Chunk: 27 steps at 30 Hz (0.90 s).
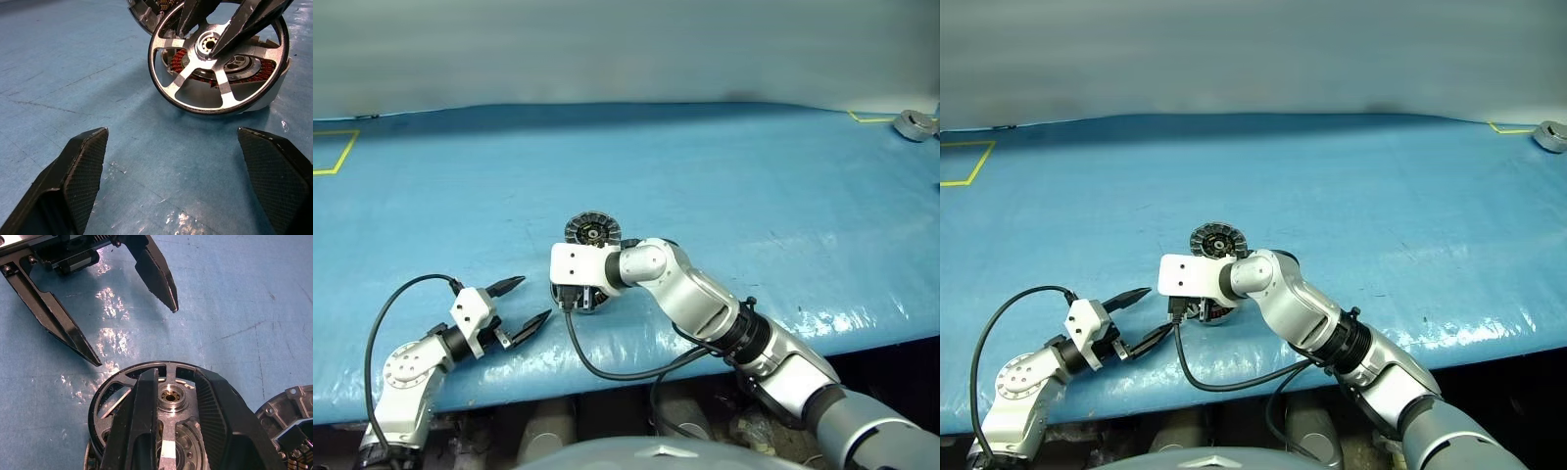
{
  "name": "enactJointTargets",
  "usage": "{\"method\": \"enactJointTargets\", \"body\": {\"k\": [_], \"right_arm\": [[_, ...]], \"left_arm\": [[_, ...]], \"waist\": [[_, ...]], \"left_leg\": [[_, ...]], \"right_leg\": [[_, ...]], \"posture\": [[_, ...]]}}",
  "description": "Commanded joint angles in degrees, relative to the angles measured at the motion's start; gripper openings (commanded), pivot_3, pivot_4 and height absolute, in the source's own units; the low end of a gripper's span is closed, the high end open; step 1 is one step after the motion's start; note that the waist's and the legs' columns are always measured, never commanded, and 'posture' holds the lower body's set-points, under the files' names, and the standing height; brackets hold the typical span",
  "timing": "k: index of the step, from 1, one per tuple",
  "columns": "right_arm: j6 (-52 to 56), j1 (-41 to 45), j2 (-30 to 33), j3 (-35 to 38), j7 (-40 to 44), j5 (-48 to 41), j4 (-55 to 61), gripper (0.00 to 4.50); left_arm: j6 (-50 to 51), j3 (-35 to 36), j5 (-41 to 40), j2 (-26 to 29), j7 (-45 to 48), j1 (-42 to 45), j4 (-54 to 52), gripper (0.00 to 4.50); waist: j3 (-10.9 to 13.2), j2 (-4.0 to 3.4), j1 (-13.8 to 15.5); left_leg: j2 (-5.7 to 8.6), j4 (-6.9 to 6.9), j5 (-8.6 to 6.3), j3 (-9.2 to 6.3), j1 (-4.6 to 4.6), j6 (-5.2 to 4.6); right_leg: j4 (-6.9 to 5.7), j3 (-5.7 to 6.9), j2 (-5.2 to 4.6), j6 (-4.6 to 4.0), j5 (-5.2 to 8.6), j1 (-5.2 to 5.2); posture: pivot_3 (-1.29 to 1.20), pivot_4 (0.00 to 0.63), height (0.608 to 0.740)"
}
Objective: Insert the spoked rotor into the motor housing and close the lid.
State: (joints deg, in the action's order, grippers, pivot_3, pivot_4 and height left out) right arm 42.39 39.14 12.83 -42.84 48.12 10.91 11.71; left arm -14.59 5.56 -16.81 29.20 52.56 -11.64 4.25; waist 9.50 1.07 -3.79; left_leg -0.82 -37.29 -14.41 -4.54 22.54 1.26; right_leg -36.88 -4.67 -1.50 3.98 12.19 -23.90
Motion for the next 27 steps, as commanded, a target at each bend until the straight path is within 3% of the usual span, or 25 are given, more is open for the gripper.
{"method": "enactJointTargets", "body": {"k": [1,13,18,27], "right_arm": [[-0.71,0.90,0.09,-0.12,-0.11,0.46,0.94,1.20],[0.09,0.95,1.31,-1.04,0.27,1.63,0.87,1.20],[0.07,1.02,1.66,-1.18,0.64,1.76,0.90,0.07],[0.43,0.41,1.28,0.46,1.02,-0.17,3.00,0.03]], "left_arm": [[-1.40,0.19,-0.29,-0.27,-0.10,-0.27,-0.37,4.50],[-1.32,0.13,-0.02,-0.28,-0.47,-0.10,-0.59,4.50],[-1.38,0.12,0.08,-0.44,-0.79,0.02,-0.57,4.50],[-1.36,0.15,0.06,-0.44,-0.81,-0.04,-0.39,4.50]], "waist": [[0.00,0.00,0.00],[0.00,-0.02,0.05],[0.00,-0.03,0.13],[0.00,-0.03,0.23]], "left_leg": [[0.00,0.00,0.00,-0.02,0.00,0.00],[0.00,0.00,0.02,-0.11,-0.01,0.03],[0.00,0.00,0.03,-0.13,-0.01,0.05],[0.00,0.00,0.05,-0.23,0.00,0.09]], "right_leg": [[0.00,0.01,0.00,0.00,0.00,0.01],[0.00,0.10,0.00,-0.03,0.02,0.05],[0.00,0.13,-0.01,-0.03,0.02,0.07],[0.00,0.23,-0.02,-0.06,0.03,0.09]], "posture": [[0.00,0.150,0.740],[0.00,0.150,0.740],[0.00,0.150,0.740],[0.00,0.150,0.740]]}}
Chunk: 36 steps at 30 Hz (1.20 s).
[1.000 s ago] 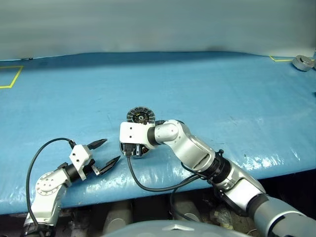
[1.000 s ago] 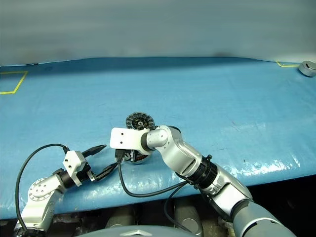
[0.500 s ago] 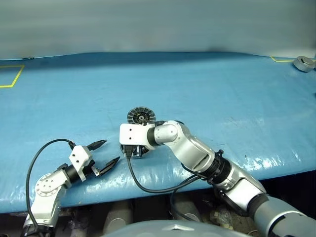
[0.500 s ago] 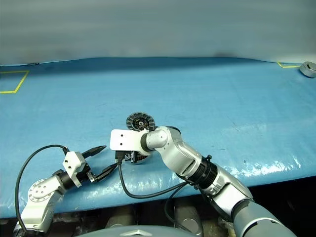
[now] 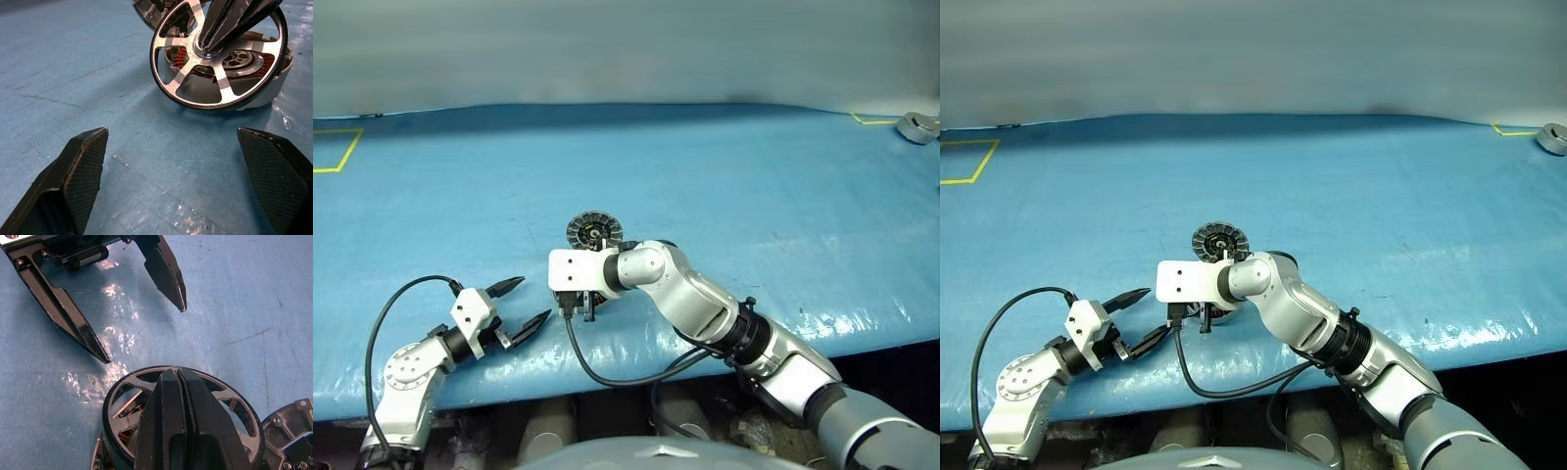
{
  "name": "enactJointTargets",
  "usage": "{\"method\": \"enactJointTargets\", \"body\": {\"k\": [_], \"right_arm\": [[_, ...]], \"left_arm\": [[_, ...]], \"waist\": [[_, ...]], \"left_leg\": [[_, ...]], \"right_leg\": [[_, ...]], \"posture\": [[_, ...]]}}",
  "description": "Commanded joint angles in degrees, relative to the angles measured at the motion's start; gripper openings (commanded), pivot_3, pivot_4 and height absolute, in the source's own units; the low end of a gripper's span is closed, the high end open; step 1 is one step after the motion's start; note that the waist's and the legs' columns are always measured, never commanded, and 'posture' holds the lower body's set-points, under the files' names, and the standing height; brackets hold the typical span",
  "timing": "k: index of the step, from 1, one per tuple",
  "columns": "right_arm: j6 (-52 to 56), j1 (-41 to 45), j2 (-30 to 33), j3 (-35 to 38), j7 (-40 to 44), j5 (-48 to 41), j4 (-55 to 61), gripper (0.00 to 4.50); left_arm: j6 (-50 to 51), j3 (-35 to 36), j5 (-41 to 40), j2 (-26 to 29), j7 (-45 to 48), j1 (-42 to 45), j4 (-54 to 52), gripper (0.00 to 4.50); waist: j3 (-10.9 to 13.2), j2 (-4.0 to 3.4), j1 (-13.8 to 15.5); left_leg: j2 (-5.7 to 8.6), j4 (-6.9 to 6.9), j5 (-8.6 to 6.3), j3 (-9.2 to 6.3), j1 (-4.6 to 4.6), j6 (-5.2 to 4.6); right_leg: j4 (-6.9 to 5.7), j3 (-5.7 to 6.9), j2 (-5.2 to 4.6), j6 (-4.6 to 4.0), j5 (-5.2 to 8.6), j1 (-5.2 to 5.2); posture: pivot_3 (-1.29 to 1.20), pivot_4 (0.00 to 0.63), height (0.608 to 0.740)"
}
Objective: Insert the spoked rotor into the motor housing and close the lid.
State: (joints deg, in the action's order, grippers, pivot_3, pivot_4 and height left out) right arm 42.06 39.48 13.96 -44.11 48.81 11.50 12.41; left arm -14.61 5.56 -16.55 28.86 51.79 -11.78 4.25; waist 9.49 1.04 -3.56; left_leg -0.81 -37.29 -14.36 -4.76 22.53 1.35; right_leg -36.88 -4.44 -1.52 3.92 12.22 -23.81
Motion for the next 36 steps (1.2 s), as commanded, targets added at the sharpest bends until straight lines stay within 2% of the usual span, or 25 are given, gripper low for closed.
{"method": "enactJointTargets", "body": {"k": [1,16,19,22,36], "right_arm": [[0.71,0.06,0.27,1.80,0.34,-0.92,2.73,0.03],[-0.86,1.50,2.41,-0.70,1.00,0.86,4.72,0.03],[-1.38,1.56,2.27,-1.00,1.14,1.27,4.55,0.62],[-1.70,1.71,1.53,-0.78,0.69,1.59,4.21,1.57],[-0.26,2.73,1.95,-1.93,1.72,3.69,2.71,1.57]], "left_arm": [[-1.33,0.16,-0.21,-0.07,0.00,0.13,-0.35,4.50],[-1.14,-0.14,-0.15,-0.38,0.06,0.23,-0.22,4.50],[-1.13,-0.17,-0.12,-0.56,-0.10,0.02,-0.35,4.50],[-1.33,-0.08,-0.15,-0.76,-0.19,-0.24,-0.25,4.50],[-2.41,-0.48,0.27,-1.89,-1.03,-0.57,0.23,4.50]], "waist": [[0.00,0.00,0.00],[0.02,-0.03,-0.02],[0.02,-0.03,-0.01],[0.02,-0.03,-0.02],[0.04,-0.07,-0.02]], "left_leg": [[0.00,0.00,0.00,-0.01,0.00,0.00],[-0.01,0.08,0.01,-0.15,0.01,0.01],[-0.01,0.09,0.01,-0.15,0.01,0.02],[-0.01,0.09,0.01,-0.16,0.01,0.02],[-0.01,0.11,0.02,-0.20,0.01,0.04]], "right_leg": [[0.00,0.01,0.00,0.00,0.00,0.00],[0.00,0.19,-0.01,-0.11,0.06,0.00],[0.00,0.20,-0.01,-0.11,0.07,0.00],[-0.01,0.21,0.00,-0.12,0.07,0.00],[-0.01,0.25,-0.01,-0.13,0.07,0.00]], "posture": [[0.00,0.150,0.740],[0.00,0.150,0.740],[0.00,0.150,0.740],[0.00,0.150,0.740],[0.00,0.150,0.740]]}}
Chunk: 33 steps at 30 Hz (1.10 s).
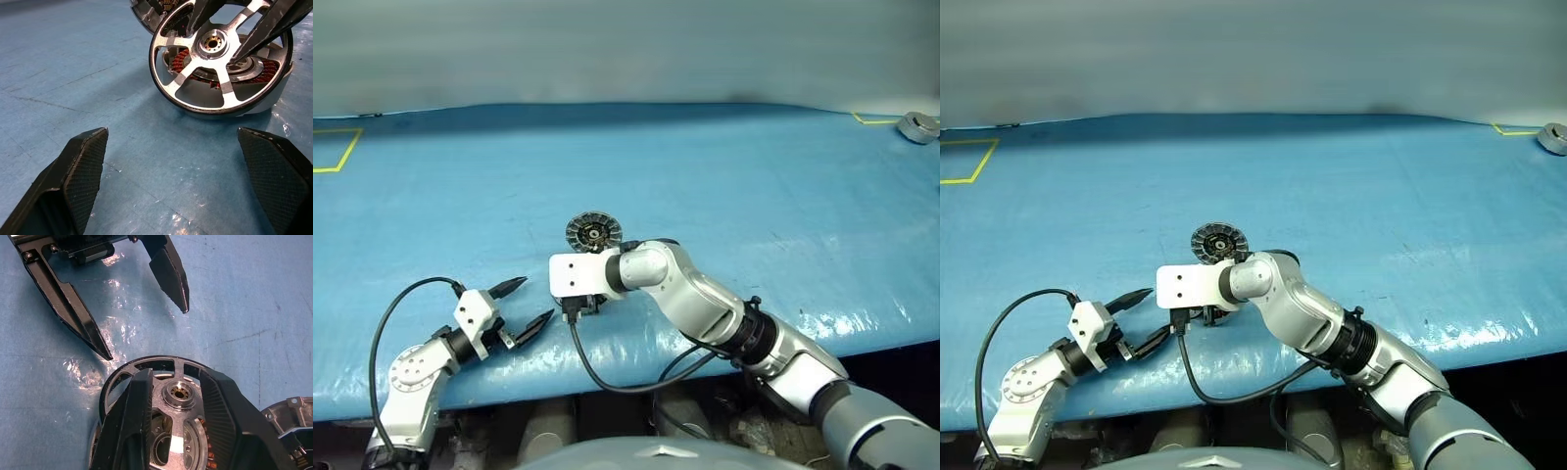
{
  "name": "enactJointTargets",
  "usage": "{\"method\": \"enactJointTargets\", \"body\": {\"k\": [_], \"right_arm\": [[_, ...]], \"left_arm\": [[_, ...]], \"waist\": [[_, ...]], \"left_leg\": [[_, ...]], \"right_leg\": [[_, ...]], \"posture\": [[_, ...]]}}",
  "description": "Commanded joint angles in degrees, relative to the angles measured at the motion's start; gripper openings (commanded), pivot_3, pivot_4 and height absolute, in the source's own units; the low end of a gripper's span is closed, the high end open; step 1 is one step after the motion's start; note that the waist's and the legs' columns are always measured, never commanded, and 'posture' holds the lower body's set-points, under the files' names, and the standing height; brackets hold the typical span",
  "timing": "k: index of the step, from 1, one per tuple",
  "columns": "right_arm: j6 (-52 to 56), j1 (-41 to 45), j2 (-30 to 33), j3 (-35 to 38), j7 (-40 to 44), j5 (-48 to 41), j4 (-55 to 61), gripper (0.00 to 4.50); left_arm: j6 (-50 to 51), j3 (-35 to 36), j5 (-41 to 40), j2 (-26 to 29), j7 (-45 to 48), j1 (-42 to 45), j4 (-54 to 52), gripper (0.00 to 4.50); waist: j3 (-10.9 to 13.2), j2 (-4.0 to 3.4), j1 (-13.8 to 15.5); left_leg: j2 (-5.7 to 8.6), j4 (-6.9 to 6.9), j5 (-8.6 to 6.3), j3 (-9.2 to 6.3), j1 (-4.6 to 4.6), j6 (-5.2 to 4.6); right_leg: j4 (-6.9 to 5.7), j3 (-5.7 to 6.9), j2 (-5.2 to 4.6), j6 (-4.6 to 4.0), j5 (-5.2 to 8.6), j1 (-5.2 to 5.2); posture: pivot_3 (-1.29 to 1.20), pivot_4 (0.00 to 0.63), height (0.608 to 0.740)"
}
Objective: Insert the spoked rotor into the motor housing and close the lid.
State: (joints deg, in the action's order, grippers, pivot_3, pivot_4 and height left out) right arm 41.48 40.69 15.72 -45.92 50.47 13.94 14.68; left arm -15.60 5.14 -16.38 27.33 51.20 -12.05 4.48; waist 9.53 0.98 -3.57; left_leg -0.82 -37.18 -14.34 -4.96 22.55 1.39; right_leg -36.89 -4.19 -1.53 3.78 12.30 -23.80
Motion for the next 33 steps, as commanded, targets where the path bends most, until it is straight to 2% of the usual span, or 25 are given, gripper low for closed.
{"method": "enactJointTargets", "body": {"k": [1,8,11,14,26,29,31,33], "right_arm": [[0.45,1.64,0.29,-0.27,0.06,1.49,0.27,1.57],[0.79,1.79,0.55,-0.79,0.56,2.27,-0.66,1.57],[1.05,1.73,0.65,-0.87,0.86,2.33,-0.73,0.98],[1.30,1.69,0.77,-0.98,1.10,2.38,-0.73,0.04],[0.50,1.54,1.13,-0.71,1.69,1.95,0.70,0.04],[0.44,2.04,0.68,-0.62,1.74,2.01,0.94,0.62],[0.30,2.52,0.49,-0.69,1.85,2.29,0.84,1.21],[0.02,3.02,0.56,-1.04,2.17,2.60,0.75,1.21]], "left_arm": [[-1.52,-0.11,0.14,-0.53,-0.54,-0.36,0.02,4.50],[-2.00,-0.18,0.24,-0.92,-1.18,-0.73,-0.01,4.50],[-2.12,-0.15,0.19,-0.85,-1.36,-0.94,-0.10,4.50],[-2.24,-0.17,0.17,-0.83,-1.47,-1.02,-0.08,4.50],[-2.24,-0.35,0.20,-0.99,-1.52,-1.00,0.13,4.50],[-2.21,-0.30,0.19,-0.88,-1.44,-0.85,0.24,4.50],[-2.21,-0.29,0.20,-0.84,-1.43,-0.75,0.26,4.50],[-2.28,-0.30,0.22,-0.92,-1.50,-0.68,0.27,4.50]], "waist": [[0.01,-0.01,-0.01],[0.00,-0.01,0.06],[0.00,-0.01,0.13],[0.00,-0.02,0.14],[0.00,-0.02,0.16],[0.00,-0.02,0.15],[0.01,-0.03,0.12],[0.01,-0.03,0.12]], "left_leg": [[0.00,0.00,0.01,0.00,0.00,0.01],[0.00,0.00,0.01,-0.02,-0.01,0.02],[0.00,-0.01,0.02,-0.02,-0.01,0.03],[0.01,-0.01,0.03,-0.02,-0.01,0.05],[0.01,-0.01,0.04,-0.03,-0.01,0.07],[0.01,0.00,0.04,-0.03,-0.01,0.07],[0.01,0.00,0.04,-0.04,-0.01,0.07],[0.01,0.00,0.04,-0.04,0.00,0.07]], "right_leg": [[0.00,0.00,0.00,0.00,0.00,0.00],[0.00,0.02,-0.01,0.00,0.00,0.03],[0.00,0.03,-0.01,0.00,0.00,0.03],[0.00,0.03,-0.01,0.00,0.00,0.03],[0.00,0.04,-0.02,0.00,0.00,0.04],[0.00,0.04,-0.02,0.00,0.00,0.04],[0.00,0.05,-0.02,0.00,0.00,0.03],[0.00,0.05,-0.02,0.00,0.00,0.03]], "posture": [[0.00,0.150,0.740],[0.00,0.150,0.740],[0.00,0.150,0.740],[0.00,0.150,0.740],[0.00,0.150,0.740],[0.00,0.150,0.740],[0.00,0.150,0.740],[0.00,0.150,0.740]]}}
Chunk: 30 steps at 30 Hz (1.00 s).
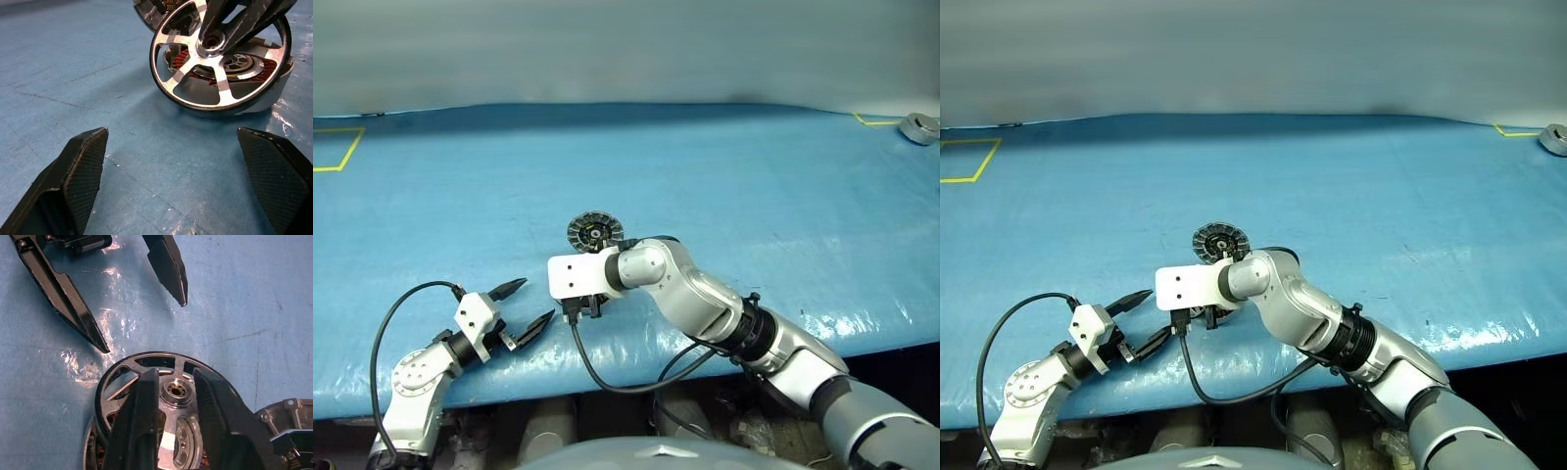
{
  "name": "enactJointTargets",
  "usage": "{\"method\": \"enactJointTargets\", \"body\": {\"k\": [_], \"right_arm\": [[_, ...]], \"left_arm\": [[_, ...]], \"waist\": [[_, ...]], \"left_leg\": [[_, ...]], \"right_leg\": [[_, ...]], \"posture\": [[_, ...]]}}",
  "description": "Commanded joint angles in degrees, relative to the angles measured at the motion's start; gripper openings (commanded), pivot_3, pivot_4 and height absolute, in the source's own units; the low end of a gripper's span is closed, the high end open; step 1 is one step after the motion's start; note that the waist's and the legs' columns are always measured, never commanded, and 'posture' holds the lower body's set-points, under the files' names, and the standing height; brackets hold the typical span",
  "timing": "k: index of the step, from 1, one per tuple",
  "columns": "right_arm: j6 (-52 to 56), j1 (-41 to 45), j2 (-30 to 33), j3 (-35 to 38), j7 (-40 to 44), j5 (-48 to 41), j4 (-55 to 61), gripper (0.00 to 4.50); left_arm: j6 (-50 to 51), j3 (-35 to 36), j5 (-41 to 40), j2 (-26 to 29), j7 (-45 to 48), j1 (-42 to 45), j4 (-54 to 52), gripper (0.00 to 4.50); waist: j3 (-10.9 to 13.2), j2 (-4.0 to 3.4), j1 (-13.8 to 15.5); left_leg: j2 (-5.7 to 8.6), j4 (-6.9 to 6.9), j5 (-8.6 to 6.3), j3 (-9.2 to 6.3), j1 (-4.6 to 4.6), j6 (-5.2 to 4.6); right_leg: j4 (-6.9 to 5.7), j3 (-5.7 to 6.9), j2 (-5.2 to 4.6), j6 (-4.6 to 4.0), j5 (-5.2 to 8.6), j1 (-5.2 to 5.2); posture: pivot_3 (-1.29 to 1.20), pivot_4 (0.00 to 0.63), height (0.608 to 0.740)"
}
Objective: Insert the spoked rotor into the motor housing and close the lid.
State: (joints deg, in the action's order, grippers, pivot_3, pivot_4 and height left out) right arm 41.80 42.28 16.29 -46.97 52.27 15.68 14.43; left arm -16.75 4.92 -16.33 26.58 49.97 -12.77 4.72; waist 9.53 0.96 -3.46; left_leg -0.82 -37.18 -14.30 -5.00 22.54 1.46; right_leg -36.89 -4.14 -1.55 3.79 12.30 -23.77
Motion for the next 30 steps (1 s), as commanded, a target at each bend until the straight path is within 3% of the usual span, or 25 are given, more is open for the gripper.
{"method": "enactJointTargets", "body": {"k": [1,30], "right_arm": [[-0.40,1.67,-0.03,-0.20,0.61,0.91,1.05,1.21],[5.66,5.81,-1.52,-0.69,3.96,1.24,-3.74,1.21]], "left_arm": [[-1.22,-0.11,0.21,-0.29,-0.37,0.06,0.05,4.50],[-5.14,-1.79,1.18,-3.86,-3.74,-2.06,1.19,4.50]], "waist": [[0.00,-0.01,0.00],[-0.04,-0.20,0.06]], "left_leg": [[0.00,0.00,0.00,0.00,0.00,0.00],[0.02,0.00,0.02,-0.03,-0.01,0.04]], "right_leg": [[0.00,0.00,0.00,0.00,0.00,0.00],[0.00,0.04,-0.03,0.00,0.00,0.03]], "posture": [[0.00,0.150,0.740],[0.00,0.150,0.740]]}}
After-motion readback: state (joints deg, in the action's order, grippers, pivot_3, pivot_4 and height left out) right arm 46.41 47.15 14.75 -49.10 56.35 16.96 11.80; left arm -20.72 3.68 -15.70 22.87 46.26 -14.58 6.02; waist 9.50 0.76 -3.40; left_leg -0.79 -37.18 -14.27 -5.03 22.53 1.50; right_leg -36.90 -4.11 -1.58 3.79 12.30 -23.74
